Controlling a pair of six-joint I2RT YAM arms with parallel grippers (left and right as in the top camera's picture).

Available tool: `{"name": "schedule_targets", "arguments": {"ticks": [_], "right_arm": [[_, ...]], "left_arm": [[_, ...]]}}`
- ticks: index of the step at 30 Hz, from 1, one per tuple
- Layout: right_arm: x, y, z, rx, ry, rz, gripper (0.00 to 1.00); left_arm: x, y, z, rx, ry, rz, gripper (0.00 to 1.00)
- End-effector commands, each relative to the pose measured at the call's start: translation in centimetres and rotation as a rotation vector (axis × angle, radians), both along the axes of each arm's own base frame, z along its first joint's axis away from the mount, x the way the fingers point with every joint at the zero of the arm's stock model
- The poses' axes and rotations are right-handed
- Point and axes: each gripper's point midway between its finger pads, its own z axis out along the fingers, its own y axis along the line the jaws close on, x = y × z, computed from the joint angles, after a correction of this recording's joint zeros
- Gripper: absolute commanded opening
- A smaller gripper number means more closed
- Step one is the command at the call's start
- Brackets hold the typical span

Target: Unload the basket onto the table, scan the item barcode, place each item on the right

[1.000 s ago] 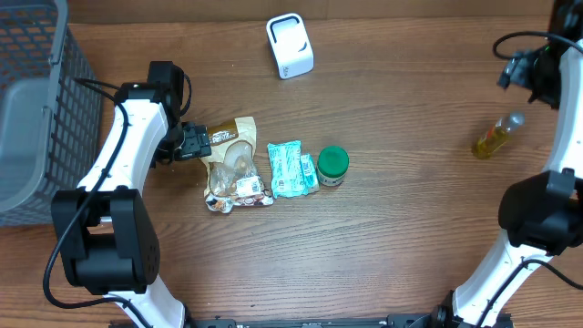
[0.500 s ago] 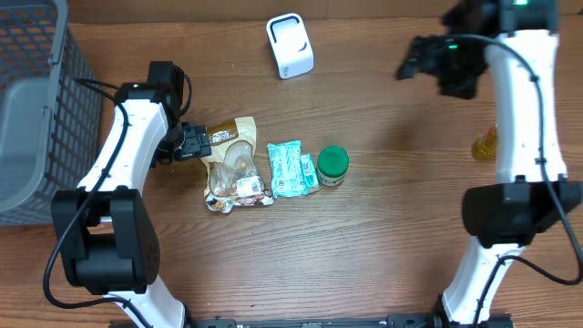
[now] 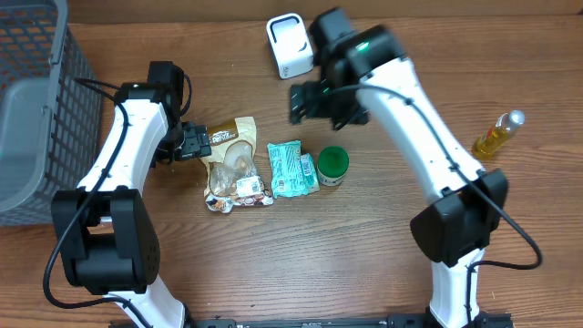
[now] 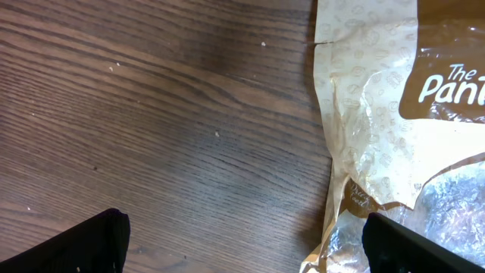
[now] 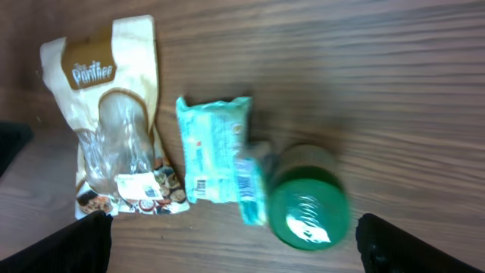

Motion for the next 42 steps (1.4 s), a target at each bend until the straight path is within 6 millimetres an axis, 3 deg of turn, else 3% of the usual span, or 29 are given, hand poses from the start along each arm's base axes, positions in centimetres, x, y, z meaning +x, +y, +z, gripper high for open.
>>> {"name": "schedule_targets", "arguments": {"ticks": [1,4,6,13,18,24,26,27,42], "right_arm": [[-0.7,0.8,-2.0,-0.018,0.019,-0.060,1.00],[-0.7,0.9,-3.8,-0.029,0.021,-0.058,1.00],[-0.2,-0.2,-4.6,-0.064,0.016,-0.127,1.00],[2.4,-4.4,-4.7,-0.132,-0.033,-0.263,1.00],[3.0,-5.4,-4.6,-0.118,-0.032,-0.336,1.00],[2.6,-5.5,-4.7,-0.121,-0.009,-0.353,1.00],[2.4,-5.5,-4.7,-0.117,0.003,-0.355,0.88],[2.1,-5.4,-4.8,-0.112,0.019,-0.366,0.87],[-0.7,-6.3,-5.2,-0.160,0.144,-0.558,0.88]], "left_arm": [[0.4,0.3,0.2,0.010,-0.006,-0.015,1.00],[0.4,0.3,0.2,0.010,-0.006,-0.015,0.99],[0.4,0.3,0.2,0.010,-0.006,-0.015,1.00],[0.4,0.3,0.2,0.010,-0.005,-0.015,0.99],[0.4,0.3,0.2,0.010,-0.005,-0.015,1.00],[0.4,0.3,0.2,0.010,-0.005,-0.015,1.00],[0.4,0.3,0.2,0.010,-0.006,-0.015,0.99],[0.4,0.3,0.2,0.010,-0.006,-0.015,0.99],[0.4,0.3,0.2,0.010,-0.006,-0.015,1.00]]}}
